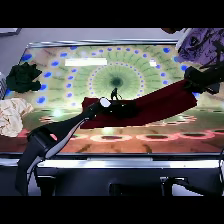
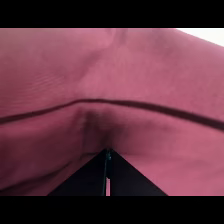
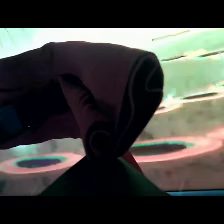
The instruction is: Fold the clothes and pants, and hang the long-sleeved shirts on hangers.
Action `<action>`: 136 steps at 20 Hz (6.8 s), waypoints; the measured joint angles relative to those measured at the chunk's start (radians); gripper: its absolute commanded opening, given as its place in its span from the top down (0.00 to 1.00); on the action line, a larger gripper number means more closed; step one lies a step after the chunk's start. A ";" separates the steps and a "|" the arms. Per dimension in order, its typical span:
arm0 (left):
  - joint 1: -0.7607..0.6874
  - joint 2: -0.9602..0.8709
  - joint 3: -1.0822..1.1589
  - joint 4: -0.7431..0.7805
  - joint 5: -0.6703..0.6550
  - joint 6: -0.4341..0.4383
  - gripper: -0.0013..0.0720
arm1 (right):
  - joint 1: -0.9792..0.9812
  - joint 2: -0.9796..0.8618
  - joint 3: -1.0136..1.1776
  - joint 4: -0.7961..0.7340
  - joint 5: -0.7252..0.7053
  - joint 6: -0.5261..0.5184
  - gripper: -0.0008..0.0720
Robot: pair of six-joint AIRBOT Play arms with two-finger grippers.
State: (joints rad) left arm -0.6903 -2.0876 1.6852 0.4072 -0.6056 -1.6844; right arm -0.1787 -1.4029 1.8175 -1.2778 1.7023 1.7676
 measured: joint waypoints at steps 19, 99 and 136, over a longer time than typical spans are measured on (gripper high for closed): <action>0.369 0.320 0.138 0.665 -0.652 -0.141 0.95 | 0.284 -0.029 0.035 0.089 -0.254 0.340 0.95; 0.682 0.589 0.092 0.887 -0.869 -0.070 0.95 | -0.026 -0.389 0.171 0.175 -0.550 -0.011 0.95; 0.683 0.599 0.092 0.883 -0.917 -0.070 0.95 | -0.566 0.076 -0.824 -0.598 -0.377 0.230 0.95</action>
State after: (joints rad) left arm -0.0071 -1.4887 1.7775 1.2903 -1.5230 -1.7542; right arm -0.7448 -1.3270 0.9932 -1.8755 1.3258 1.9980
